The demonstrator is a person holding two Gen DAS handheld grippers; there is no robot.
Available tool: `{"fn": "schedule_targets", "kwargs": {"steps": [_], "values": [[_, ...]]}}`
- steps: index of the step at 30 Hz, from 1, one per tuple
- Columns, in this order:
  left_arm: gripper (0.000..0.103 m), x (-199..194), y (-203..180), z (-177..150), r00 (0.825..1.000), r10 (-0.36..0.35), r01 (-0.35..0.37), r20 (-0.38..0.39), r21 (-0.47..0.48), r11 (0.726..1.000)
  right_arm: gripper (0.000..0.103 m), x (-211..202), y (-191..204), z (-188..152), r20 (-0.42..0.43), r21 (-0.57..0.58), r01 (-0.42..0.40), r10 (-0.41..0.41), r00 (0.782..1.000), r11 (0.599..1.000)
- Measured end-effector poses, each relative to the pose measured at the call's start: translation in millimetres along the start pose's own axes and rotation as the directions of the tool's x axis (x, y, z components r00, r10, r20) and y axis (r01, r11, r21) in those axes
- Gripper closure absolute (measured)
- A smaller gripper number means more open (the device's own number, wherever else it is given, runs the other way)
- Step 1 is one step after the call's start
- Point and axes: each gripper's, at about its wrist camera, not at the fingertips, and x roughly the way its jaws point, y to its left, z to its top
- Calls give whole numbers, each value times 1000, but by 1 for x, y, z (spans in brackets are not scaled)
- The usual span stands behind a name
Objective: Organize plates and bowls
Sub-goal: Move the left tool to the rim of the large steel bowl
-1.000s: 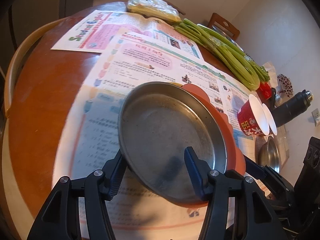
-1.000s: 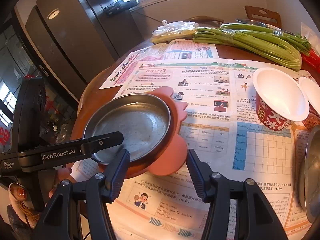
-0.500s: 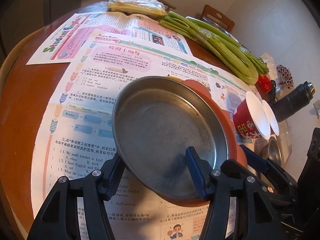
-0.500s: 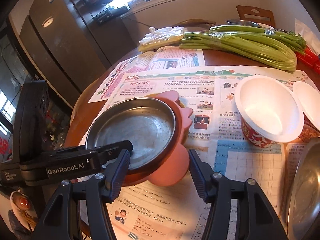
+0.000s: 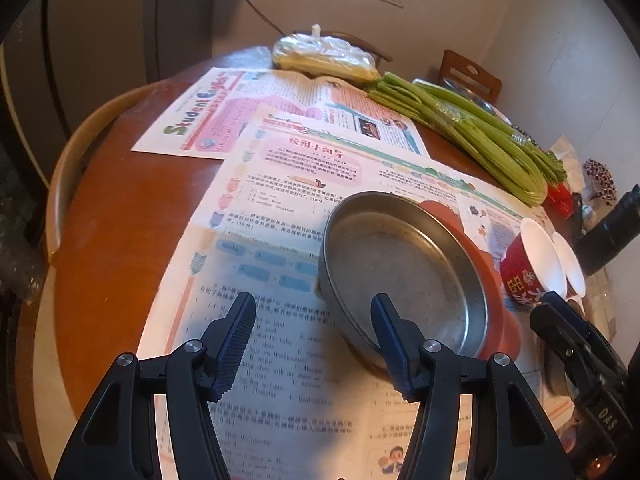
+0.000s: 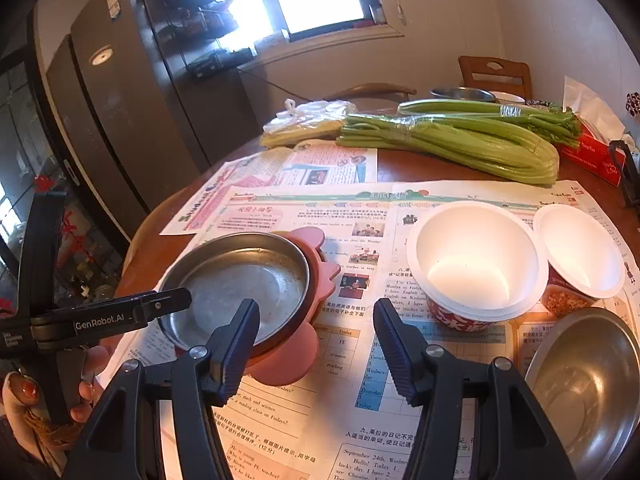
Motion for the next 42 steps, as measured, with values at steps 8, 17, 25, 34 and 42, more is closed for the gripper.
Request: {"fn": "schedule_targets", "kwargs": {"steps": [8, 17, 25, 34, 42], "values": [[41, -50, -27, -8, 992, -4, -1, 123, 42, 999, 43, -19, -9, 0, 51, -7, 3, -3, 999, 1000], [41, -84, -87, -12, 981, -86, 63, 173, 132, 989, 42, -64, -21, 3, 149, -18, 29, -26, 988, 999], [41, -97, -130, -21, 975, -148, 115, 165, 194, 974, 38, -110, -41, 7, 232, -8, 74, -70, 970, 997], [41, -105, -151, -29, 973, -159, 120, 169, 221, 968, 36, -132, -53, 10, 268, 0, 71, -69, 961, 997], [41, -106, -169, -31, 968, -176, 136, 177, 215, 967, 34, -158, -60, 9, 335, -14, 68, -59, 940, 998]]}}
